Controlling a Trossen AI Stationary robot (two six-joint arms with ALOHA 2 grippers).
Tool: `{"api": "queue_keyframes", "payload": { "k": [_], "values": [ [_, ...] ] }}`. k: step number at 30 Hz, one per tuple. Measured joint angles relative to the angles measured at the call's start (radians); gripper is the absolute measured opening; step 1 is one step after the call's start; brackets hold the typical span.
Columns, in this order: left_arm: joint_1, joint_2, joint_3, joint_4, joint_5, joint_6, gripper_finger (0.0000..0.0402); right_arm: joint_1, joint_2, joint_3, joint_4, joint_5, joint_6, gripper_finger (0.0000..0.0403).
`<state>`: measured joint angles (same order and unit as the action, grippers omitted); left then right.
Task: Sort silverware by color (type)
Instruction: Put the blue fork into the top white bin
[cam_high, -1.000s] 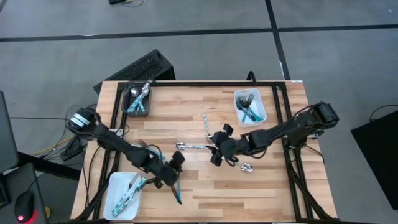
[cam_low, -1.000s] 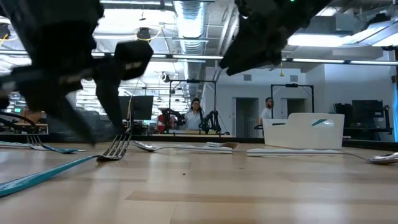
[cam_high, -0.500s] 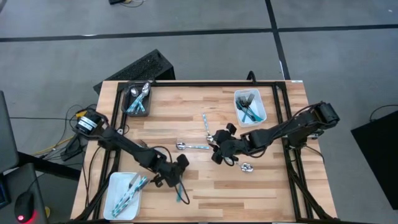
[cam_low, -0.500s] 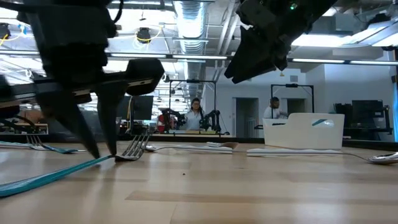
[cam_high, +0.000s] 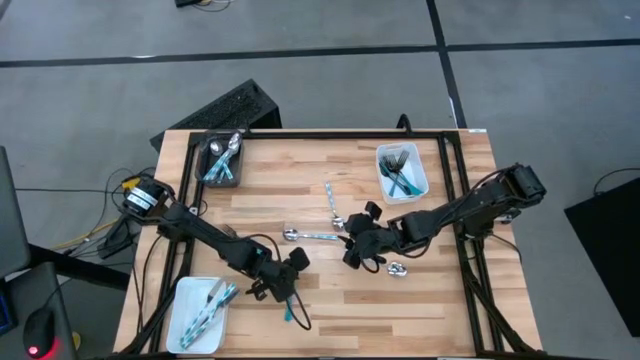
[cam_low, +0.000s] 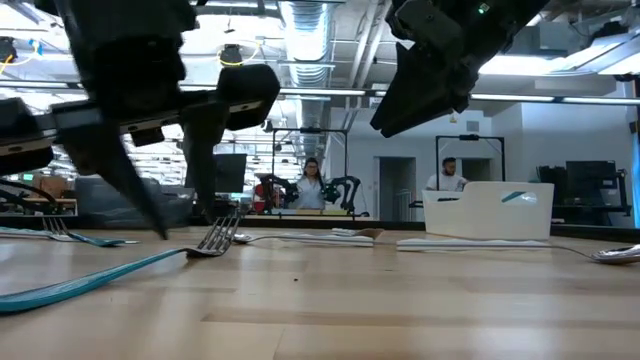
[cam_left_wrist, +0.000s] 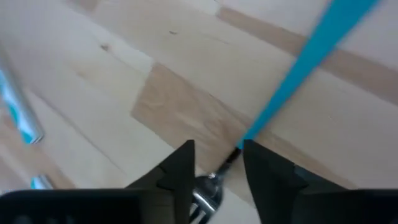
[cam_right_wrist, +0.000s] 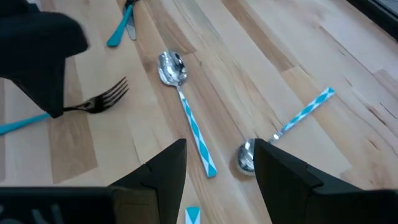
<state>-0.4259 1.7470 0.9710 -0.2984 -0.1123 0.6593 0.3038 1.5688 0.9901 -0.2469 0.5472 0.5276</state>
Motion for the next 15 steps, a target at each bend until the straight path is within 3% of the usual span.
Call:
{"api": "queue_keyframes", "payload": {
  "k": [4, 7, 15],
  "values": [
    [0.000, 0.009, 0.000, -0.046, 0.006, 0.080, 0.0159, 0.000, 0.000, 0.000, -0.023, 0.000, 0.031, 0.0207],
    [0.007, 0.023, 0.002, -0.046, 0.023, 0.117, 0.0166, 0.004, 0.000, 0.000, -0.030, 0.000, 0.048, 0.0207],
    [0.032, 0.074, 0.008, -0.054, 0.065, 0.160, 0.0114, 0.010, 0.000, 0.000, -0.039, 0.000, 0.049, 0.0207]
  ]
}}
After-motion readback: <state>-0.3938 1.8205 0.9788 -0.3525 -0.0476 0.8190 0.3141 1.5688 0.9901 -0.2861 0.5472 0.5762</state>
